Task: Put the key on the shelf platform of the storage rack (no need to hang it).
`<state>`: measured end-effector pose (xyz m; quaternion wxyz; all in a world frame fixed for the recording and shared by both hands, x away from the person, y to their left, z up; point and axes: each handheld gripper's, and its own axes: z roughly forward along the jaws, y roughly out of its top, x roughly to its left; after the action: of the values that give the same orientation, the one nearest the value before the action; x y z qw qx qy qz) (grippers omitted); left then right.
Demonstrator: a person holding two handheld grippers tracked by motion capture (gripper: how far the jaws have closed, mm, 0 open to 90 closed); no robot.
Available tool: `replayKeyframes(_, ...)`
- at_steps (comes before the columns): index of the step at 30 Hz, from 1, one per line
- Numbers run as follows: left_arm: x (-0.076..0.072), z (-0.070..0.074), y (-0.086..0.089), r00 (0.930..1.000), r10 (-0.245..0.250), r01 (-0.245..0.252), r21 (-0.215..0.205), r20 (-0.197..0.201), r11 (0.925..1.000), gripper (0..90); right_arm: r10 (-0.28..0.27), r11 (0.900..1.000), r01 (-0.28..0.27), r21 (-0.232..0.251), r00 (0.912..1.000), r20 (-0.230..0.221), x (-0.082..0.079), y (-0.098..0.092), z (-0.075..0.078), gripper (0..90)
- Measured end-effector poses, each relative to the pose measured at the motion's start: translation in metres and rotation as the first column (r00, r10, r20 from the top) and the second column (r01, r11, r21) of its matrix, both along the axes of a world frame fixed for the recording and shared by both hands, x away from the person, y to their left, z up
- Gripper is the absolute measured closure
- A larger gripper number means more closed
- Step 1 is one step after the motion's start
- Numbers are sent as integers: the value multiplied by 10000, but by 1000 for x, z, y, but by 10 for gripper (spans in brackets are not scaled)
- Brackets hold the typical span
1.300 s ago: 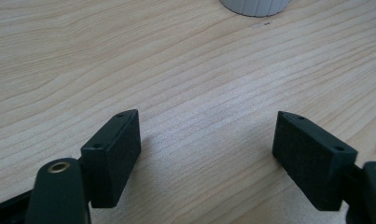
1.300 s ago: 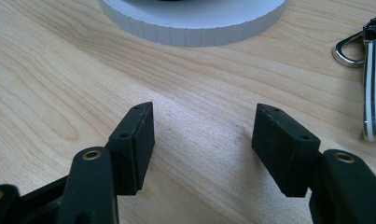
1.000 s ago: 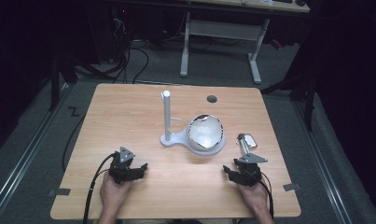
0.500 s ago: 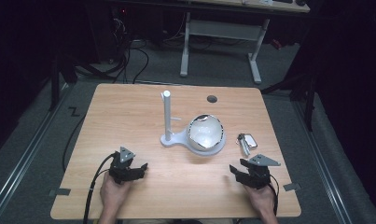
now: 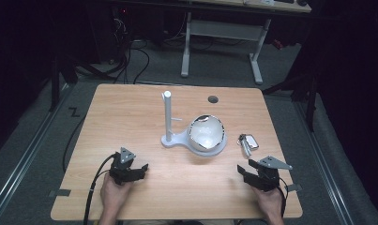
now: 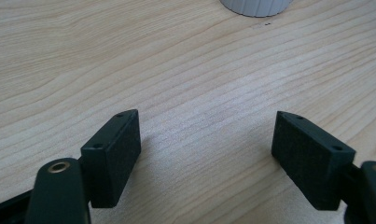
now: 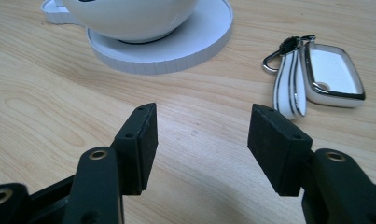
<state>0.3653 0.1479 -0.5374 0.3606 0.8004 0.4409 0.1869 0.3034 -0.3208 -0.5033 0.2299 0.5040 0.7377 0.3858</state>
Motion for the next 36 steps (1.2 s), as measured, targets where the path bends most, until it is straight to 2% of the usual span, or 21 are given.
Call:
replayKeyframes(9, 0, 0, 0, 10000, -1, 1, 2, -4, 10000, 243, -392, 9992, 393, -47, 9990, 228, -4, -9, 3, 421)
replayKeyframes(15, 0, 0, 0, 10000, -13, 13, 25, -9, 10000, 243, -927, 9957, 928, -50, 9953, 294, -2, -19, 8, 402)
replayKeyframes(24, 0, 0, 0, 10000, -3, 3, 13, -4, 10000, 243, -1467, 9891, 1469, -111, 9890, 195, 15, -30, 18, 377)
replayKeyframes(27, 0, 0, 0, 10000, 2, -2, 7, -5, 10000, 243, -1514, 9882, 1518, -184, 9883, 193, 19, -30, 20, 370)
replayKeyframes(31, 0, 0, 0, 10000, 6, -6, -2, -6, 10000, 243, -1527, 9868, 1532, -527, 9882, 129, 31, -29, 23, 357)
replayKeyframes(33, 0, 0, 0, 10000, 9, -9, -6, -6, 10000, 243, -1544, 9866, 1547, -520, 9880, 98, 37, -29, 24, 348)
replayKeyframes(35, 0, 0, 0, 10000, 8, -8, -2, -4, 10000, 243, -1533, 9871, 1523, -501, 9881, -154, 48, -29, 24, 325)
replayKeyframes(36, 0, 0, 0, 10000, 9, -9, -1, -7, 10000, 243, -1533, 9871, 1523, -501, 9881, -154, 48, -29, 24, 325)
